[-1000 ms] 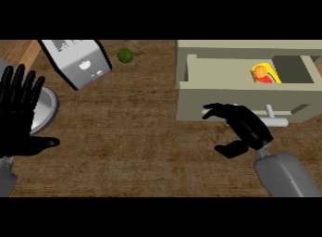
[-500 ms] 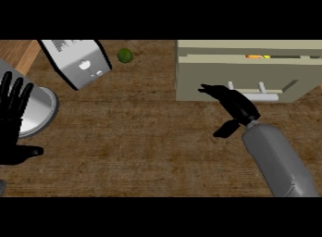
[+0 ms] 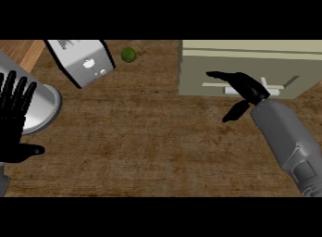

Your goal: Pick up the cup, place it into the drawer and close the drawer

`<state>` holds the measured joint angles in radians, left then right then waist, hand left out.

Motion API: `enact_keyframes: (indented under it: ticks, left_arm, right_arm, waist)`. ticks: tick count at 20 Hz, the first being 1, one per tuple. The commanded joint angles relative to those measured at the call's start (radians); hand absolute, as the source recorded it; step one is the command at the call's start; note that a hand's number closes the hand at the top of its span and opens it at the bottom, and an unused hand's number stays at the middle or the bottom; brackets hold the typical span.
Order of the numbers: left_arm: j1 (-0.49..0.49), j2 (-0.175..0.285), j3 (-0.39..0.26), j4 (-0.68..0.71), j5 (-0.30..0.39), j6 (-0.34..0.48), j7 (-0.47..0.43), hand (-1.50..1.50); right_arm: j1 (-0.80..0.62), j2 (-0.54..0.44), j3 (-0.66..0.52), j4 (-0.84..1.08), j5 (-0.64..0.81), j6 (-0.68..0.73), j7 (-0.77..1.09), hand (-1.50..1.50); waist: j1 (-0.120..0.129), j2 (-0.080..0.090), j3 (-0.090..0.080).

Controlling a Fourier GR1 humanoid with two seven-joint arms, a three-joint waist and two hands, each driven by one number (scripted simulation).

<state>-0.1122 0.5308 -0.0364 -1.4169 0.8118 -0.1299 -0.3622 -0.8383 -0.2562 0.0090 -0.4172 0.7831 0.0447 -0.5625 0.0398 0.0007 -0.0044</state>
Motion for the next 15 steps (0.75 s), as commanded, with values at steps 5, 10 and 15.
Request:
enact_keyframes:
  ticks: [5, 10, 15]
  left_arm:
    - [0.034, -0.013, -0.021, -0.034, -0.037, -0.026, -0.009, -1.50]
    - [-0.026, -0.009, -0.005, 0.021, -0.027, -0.030, 0.015, -1.50]
    - [-0.016, -0.048, -0.037, 0.008, -0.083, -0.001, -0.020, -1.50]
  right_arm:
    - [-0.138, -0.065, -0.060, 0.197, 0.001, -0.006, 0.018, -1.50]
    - [-0.186, -0.075, -0.068, 0.227, 0.000, 0.008, 0.023, -1.50]
    - [-0.166, -0.069, -0.074, 0.250, -0.001, -0.027, -0.009, -1.50]
  waist:
    - [0.042, 0.026, 0.008]
    - [0.051, 0.037, 0.007]
    - [0.055, 0.038, 0.008]
